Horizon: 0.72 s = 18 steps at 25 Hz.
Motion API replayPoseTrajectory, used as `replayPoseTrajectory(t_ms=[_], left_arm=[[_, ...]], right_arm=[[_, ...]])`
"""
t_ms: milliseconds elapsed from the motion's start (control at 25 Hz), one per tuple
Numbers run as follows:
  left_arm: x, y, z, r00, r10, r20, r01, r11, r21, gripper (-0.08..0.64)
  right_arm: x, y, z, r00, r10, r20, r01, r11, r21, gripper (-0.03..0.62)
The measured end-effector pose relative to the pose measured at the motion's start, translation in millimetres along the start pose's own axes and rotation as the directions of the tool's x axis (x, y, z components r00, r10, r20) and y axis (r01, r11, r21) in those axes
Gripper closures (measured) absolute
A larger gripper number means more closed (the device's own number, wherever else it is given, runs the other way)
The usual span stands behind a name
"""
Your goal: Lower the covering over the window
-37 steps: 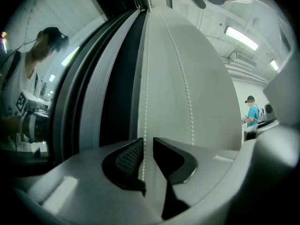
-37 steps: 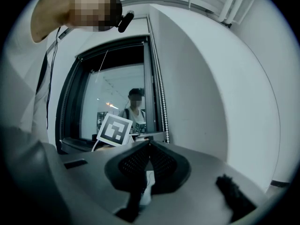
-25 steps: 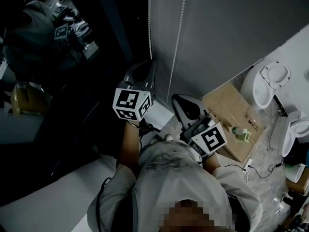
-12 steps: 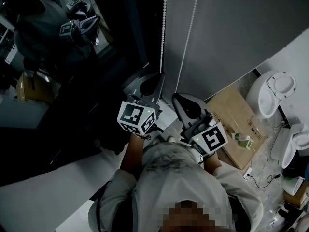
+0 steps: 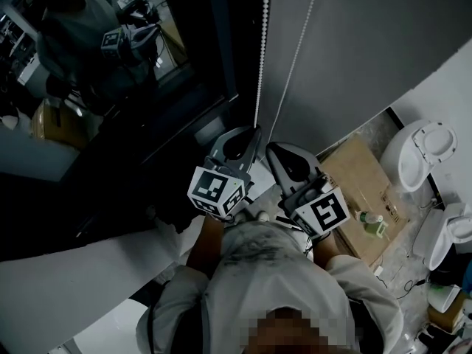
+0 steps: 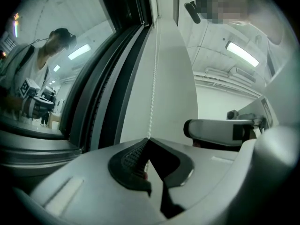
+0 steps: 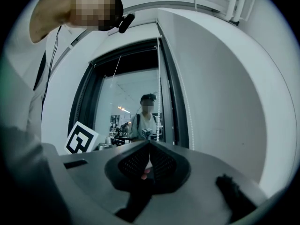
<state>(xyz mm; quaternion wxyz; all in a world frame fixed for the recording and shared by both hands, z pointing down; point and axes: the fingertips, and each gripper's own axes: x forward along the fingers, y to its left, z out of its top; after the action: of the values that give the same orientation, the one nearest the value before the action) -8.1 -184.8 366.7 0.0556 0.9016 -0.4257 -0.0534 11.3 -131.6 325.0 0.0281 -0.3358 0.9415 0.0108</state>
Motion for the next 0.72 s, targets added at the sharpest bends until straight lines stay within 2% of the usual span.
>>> replayPoseTrajectory(t_ms=[280, 520, 720], left_arm=[[-12.5, -10.0, -4.1, 1.000, 0.023, 0.003, -0.023, 1.000, 0.014, 0.554], [-20.3, -14.2, -6.9, 0.999, 0.038, 0.011, -0.038, 0.999, 0.005, 0.554], [-25.5, -15.1, -30.9, 0.998, 0.053, -0.043, -0.054, 0.999, -0.008, 0.554]], right_arm=[[-0.1, 4.7, 11.4, 1.000, 0.004, 0.029, -0.004, 1.000, 0.020, 0.575], [-1.4, 5.7, 30.4, 0.996, 0.022, 0.089, -0.020, 1.000, -0.023, 0.575], [-0.7, -0.3, 53.6, 0.992, 0.018, 0.122, -0.008, 0.997, -0.081, 0.575]])
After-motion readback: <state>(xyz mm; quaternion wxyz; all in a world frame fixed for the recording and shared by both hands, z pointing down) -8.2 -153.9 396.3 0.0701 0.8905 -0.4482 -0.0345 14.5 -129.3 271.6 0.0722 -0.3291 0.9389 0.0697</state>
